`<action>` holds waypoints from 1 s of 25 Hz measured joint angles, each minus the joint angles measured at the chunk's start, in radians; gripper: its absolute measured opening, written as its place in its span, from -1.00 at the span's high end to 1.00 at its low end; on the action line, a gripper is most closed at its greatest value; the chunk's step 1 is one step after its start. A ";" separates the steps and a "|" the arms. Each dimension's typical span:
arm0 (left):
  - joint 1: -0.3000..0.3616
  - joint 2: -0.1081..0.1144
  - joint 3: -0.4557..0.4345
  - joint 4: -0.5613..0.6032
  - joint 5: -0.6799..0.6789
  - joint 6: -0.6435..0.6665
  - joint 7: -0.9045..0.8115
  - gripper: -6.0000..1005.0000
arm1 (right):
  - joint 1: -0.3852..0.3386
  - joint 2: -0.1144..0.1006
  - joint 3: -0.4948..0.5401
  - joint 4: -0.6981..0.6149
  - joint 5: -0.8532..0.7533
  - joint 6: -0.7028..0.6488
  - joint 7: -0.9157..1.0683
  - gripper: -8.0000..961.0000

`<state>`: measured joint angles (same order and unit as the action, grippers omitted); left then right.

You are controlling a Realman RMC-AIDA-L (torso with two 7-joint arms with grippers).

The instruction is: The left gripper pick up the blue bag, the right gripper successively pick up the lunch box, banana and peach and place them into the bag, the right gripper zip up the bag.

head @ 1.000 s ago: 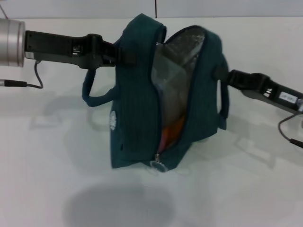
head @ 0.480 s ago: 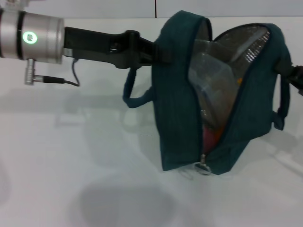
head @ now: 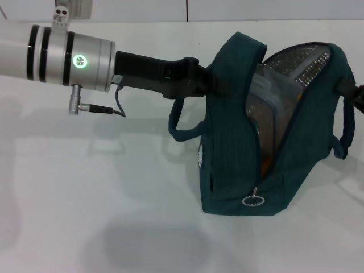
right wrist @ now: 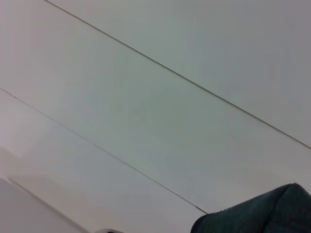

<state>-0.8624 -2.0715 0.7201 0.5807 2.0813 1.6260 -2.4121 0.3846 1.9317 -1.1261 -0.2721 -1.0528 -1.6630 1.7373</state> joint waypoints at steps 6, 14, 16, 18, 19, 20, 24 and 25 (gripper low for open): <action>0.004 -0.001 0.001 -0.001 0.001 -0.023 0.003 0.91 | 0.011 0.010 -0.001 0.001 0.000 0.037 0.004 0.92; 0.007 -0.007 0.001 -0.001 -0.009 -0.025 0.008 0.92 | -0.004 0.013 0.006 -0.002 -0.001 0.008 0.000 0.91; 0.006 -0.009 0.000 -0.001 -0.011 -0.027 0.009 0.92 | -0.014 0.010 0.006 -0.001 -0.001 -0.004 -0.004 0.77; 0.007 -0.009 0.000 -0.001 -0.019 -0.032 0.009 0.92 | -0.027 0.007 0.003 -0.004 -0.001 -0.018 -0.011 0.63; 0.007 -0.009 0.000 -0.001 -0.023 -0.033 0.009 0.92 | -0.032 0.006 0.001 -0.005 -0.002 -0.027 -0.022 0.57; 0.008 -0.008 0.001 -0.001 -0.026 -0.034 0.010 0.92 | -0.037 0.006 0.001 -0.006 -0.002 -0.032 -0.031 0.50; 0.012 -0.004 -0.001 -0.001 -0.029 -0.038 0.010 0.91 | -0.071 0.005 0.004 -0.010 -0.002 -0.077 -0.120 0.12; 0.015 -0.003 -0.002 -0.001 -0.029 -0.042 0.010 0.91 | -0.077 0.006 0.007 -0.010 0.000 -0.092 -0.141 0.02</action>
<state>-0.8474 -2.0746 0.7181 0.5798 2.0518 1.5843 -2.4021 0.3074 1.9374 -1.1192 -0.2823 -1.0530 -1.7546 1.5968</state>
